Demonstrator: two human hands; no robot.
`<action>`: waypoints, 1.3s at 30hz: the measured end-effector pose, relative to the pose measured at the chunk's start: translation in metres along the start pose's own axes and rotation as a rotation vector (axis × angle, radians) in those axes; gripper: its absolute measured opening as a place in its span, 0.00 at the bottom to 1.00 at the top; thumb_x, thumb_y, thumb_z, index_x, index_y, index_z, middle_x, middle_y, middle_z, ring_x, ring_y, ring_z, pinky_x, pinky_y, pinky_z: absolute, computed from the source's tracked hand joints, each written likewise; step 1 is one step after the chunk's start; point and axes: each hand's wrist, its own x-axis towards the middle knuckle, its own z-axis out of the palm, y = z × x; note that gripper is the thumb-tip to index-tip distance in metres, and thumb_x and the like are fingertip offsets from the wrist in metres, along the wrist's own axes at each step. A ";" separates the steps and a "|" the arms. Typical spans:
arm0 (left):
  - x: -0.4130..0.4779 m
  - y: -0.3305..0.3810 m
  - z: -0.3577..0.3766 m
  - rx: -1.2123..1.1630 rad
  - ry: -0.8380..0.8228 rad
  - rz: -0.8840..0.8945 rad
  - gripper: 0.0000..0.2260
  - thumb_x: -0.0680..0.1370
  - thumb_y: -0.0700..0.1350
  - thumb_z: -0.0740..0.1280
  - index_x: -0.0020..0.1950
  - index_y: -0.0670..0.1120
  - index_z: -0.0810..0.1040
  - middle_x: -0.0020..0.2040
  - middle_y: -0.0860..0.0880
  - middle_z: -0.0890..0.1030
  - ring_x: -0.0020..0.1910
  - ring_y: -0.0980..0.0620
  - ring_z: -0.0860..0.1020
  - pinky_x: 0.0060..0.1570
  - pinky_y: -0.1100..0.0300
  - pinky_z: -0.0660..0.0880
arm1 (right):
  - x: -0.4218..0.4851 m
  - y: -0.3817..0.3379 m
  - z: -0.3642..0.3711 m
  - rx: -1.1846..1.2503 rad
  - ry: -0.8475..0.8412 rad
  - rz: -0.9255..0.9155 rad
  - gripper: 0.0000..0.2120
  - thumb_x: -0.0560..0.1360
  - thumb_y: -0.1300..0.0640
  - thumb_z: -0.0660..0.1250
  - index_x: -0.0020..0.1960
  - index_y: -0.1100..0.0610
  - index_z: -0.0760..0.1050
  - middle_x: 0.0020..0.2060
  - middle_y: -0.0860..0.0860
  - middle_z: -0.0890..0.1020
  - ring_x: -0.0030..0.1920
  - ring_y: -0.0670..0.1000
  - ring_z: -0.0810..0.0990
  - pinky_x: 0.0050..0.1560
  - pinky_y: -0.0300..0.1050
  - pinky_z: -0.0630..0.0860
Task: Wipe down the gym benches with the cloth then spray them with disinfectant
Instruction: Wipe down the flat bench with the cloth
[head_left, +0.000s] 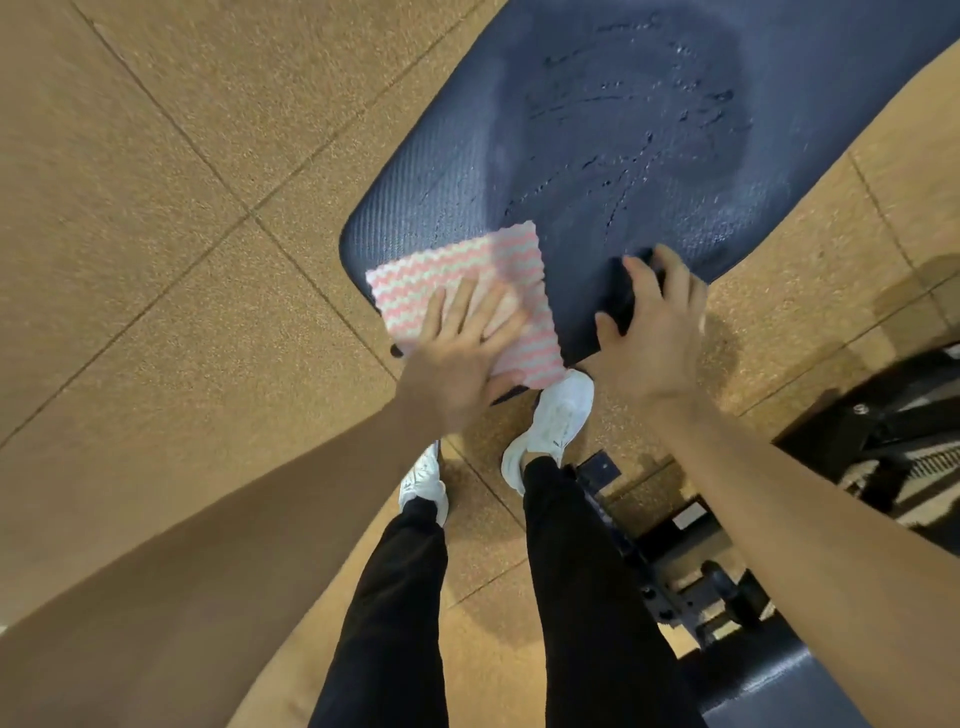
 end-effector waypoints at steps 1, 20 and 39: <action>0.002 0.004 0.003 -0.011 0.029 -0.091 0.34 0.82 0.69 0.53 0.84 0.53 0.56 0.84 0.42 0.54 0.83 0.35 0.50 0.78 0.34 0.50 | 0.000 0.007 -0.002 -0.018 -0.012 0.015 0.32 0.76 0.53 0.73 0.76 0.53 0.65 0.78 0.55 0.61 0.76 0.61 0.59 0.74 0.64 0.64; 0.008 -0.025 0.003 0.069 -0.004 -0.133 0.33 0.79 0.74 0.46 0.82 0.65 0.44 0.83 0.47 0.38 0.80 0.31 0.39 0.71 0.22 0.37 | 0.015 0.029 -0.014 -0.127 -0.152 -0.039 0.38 0.77 0.43 0.71 0.81 0.51 0.58 0.81 0.54 0.57 0.81 0.62 0.51 0.79 0.62 0.58; 0.052 0.047 0.007 0.077 0.029 0.099 0.31 0.82 0.70 0.48 0.83 0.61 0.51 0.85 0.46 0.49 0.82 0.32 0.47 0.73 0.25 0.48 | 0.042 0.058 -0.041 0.024 -0.003 -0.059 0.27 0.77 0.54 0.72 0.74 0.56 0.71 0.74 0.53 0.68 0.73 0.57 0.65 0.73 0.57 0.68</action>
